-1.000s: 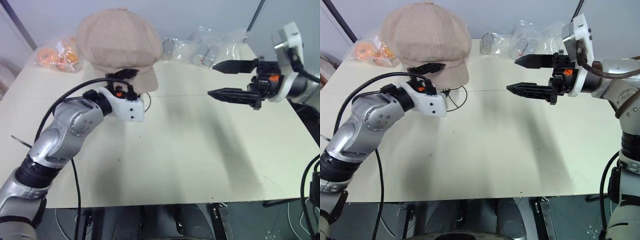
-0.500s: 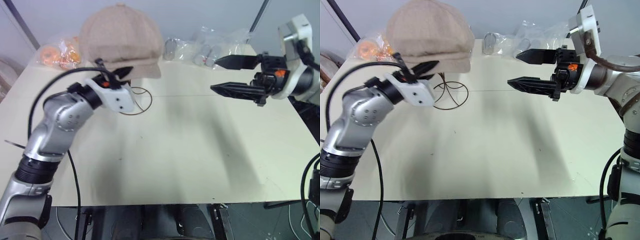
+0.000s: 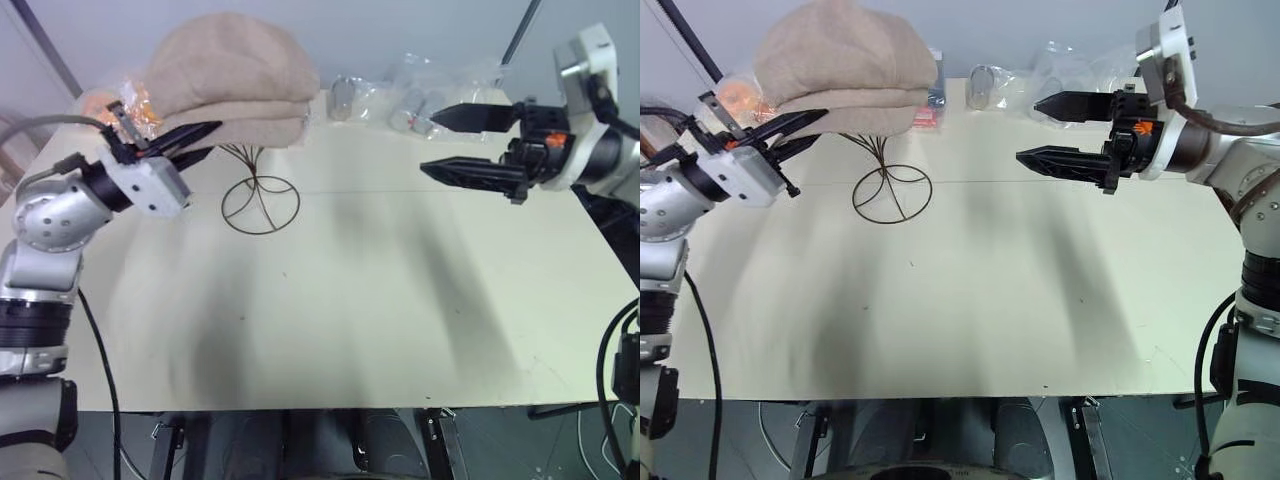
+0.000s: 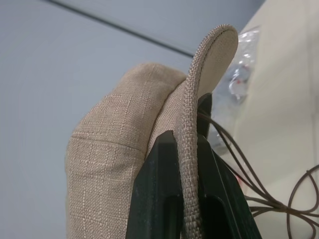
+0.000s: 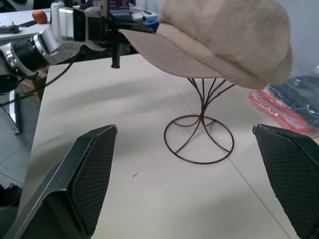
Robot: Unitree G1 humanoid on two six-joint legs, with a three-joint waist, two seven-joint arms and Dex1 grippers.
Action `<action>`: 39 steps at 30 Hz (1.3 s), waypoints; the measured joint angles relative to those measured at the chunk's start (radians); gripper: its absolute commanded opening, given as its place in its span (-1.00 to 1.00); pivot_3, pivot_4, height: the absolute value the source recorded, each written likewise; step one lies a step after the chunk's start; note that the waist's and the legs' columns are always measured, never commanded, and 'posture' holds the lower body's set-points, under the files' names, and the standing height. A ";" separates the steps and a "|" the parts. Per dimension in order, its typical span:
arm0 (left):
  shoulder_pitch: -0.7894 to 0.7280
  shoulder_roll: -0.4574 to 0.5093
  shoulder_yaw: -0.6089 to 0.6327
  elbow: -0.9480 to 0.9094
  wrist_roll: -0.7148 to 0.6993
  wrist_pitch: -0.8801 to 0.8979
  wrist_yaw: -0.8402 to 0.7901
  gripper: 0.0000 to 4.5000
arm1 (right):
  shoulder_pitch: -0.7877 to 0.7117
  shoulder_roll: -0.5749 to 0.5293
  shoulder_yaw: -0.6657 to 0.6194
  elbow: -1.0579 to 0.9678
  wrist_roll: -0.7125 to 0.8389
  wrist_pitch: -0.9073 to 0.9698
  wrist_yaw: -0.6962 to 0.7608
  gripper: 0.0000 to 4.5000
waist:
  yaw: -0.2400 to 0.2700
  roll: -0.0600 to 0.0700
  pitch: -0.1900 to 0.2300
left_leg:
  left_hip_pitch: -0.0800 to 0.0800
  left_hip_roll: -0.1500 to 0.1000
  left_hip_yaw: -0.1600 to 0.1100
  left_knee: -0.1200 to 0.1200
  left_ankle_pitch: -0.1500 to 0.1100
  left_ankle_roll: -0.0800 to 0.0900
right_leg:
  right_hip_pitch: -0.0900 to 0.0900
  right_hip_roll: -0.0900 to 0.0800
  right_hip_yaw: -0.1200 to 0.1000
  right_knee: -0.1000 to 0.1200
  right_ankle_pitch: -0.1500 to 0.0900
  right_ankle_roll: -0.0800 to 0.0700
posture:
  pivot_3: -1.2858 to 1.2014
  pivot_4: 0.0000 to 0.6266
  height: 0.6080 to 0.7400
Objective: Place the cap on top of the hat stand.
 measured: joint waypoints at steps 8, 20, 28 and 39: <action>-0.052 0.028 -0.018 0.247 -0.017 -0.270 -0.096 -0.98 | -0.020 -0.003 0.009 0.015 -0.006 0.005 0.043 1.00 | -0.001 0.000 0.000 | 0.000 0.000 0.000 0.000 0.000 0.000 | 0.000 0.000 0.000 0.000 0.000 0.000 | 0.03 -0.52 1.00; -0.007 0.045 -0.061 0.299 -0.025 -0.360 -0.133 0.77 | -0.027 0.004 0.015 0.017 -0.011 0.000 0.048 1.00 | -0.004 0.000 0.000 | 0.000 0.001 0.001 0.000 0.000 0.000 | -0.001 0.000 0.000 0.000 0.000 0.000 | 0.03 -0.52 1.00; 0.269 0.092 0.066 0.048 -0.020 -0.193 -0.055 0.97 | -0.036 0.015 0.041 0.083 -0.062 -0.049 0.081 1.00 | -0.006 0.000 0.000 | 0.000 0.003 0.001 -0.001 0.000 0.000 | -0.001 0.000 0.000 0.000 0.000 0.000 | 0.03 -0.52 1.00; 0.732 0.130 0.602 -0.551 -0.581 1.066 -0.035 0.97 | -0.026 0.022 0.085 0.202 -0.159 -0.149 0.161 1.00 | -0.006 0.001 0.001 | 0.001 0.004 -0.003 -0.001 0.000 0.000 | -0.001 0.000 0.000 0.000 0.000 0.000 | 0.03 -0.52 1.00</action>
